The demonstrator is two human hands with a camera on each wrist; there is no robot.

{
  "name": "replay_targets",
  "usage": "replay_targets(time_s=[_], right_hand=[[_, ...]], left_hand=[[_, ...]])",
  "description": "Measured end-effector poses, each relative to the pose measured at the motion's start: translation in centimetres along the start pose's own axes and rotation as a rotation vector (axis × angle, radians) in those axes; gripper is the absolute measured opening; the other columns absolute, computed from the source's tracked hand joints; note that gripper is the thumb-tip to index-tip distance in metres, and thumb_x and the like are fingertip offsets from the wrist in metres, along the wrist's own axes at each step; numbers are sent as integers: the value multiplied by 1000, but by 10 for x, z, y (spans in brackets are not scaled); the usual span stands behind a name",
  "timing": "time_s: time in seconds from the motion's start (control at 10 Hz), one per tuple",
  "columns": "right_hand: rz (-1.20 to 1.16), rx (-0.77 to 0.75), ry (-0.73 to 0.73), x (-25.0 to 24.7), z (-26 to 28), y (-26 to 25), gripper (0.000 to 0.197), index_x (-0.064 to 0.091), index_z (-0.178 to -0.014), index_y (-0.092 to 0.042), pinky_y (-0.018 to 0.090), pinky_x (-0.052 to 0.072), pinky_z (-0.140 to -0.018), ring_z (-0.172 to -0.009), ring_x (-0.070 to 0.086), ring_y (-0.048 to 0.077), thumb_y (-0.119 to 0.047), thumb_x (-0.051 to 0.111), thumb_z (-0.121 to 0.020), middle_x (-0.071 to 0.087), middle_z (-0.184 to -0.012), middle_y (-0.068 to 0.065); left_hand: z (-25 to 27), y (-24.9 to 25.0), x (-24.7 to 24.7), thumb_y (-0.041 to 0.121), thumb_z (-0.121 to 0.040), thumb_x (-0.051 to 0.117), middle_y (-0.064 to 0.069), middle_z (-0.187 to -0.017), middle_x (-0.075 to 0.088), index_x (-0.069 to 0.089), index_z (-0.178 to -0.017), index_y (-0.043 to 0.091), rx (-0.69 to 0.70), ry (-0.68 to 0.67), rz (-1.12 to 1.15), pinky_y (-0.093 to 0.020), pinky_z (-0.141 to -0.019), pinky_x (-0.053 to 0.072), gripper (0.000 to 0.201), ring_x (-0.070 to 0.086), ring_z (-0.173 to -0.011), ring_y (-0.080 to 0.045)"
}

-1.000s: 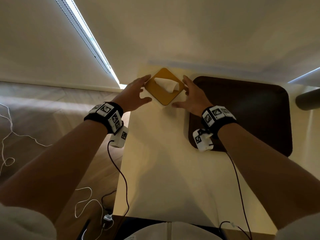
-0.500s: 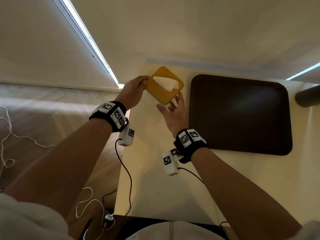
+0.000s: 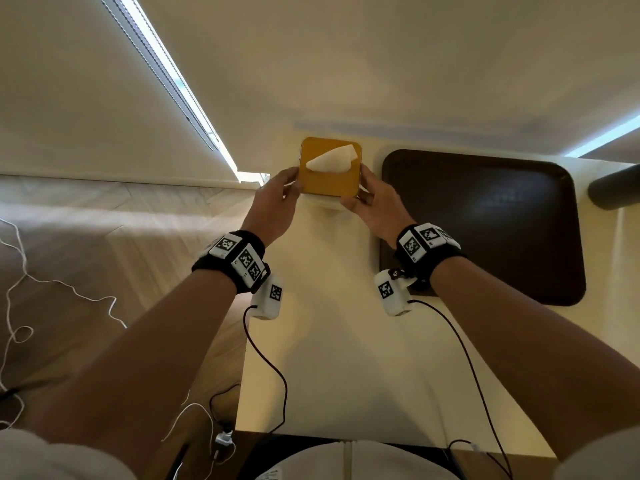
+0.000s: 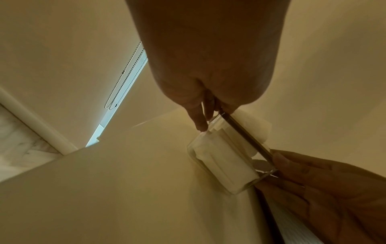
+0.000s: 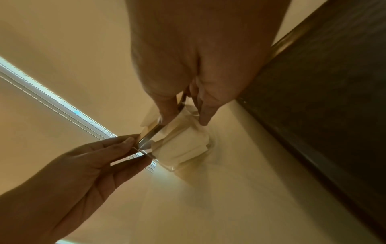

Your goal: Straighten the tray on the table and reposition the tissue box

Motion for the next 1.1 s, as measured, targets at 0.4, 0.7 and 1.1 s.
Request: replay_targets(time_s=[0.4,0.7,1.1], right_hand=[[34,-28,0,0,-1,2,72,26,-152,-29,38,44,-107,-129,52,16,-28,67,-93,50,-139,-10],[42,-2,2,2,-2,6,75,23,-153,-30,45,43,-109,-132,50,18,-32,66,-92,48,-148,-2],[235,93,53,-6,5,1,86,16,-156,-17,46,37,-113,-141,38,24,-46,64,-91,33,-159,6]], left_hand=[[1,-2,3,28,-103,47,-2,-117,68,56,-135,19,-10,38,30,-26,-92,50,35,65,-104,-14],[3,-7,4,33,-103,47,-4,-120,68,55,-136,22,-47,49,48,-31,-96,52,36,65,-108,-16],[8,3,-4,37,-101,52,-9,-136,55,48,-140,14,51,105,-45,-35,-98,48,45,58,-118,-20]])
Point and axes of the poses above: each hand's wrist, its own z-axis away from the middle knuckle, its own x-axis out of the palm, y = z × x, the point moved 3 cm from there along -z, towards the middle knuckle
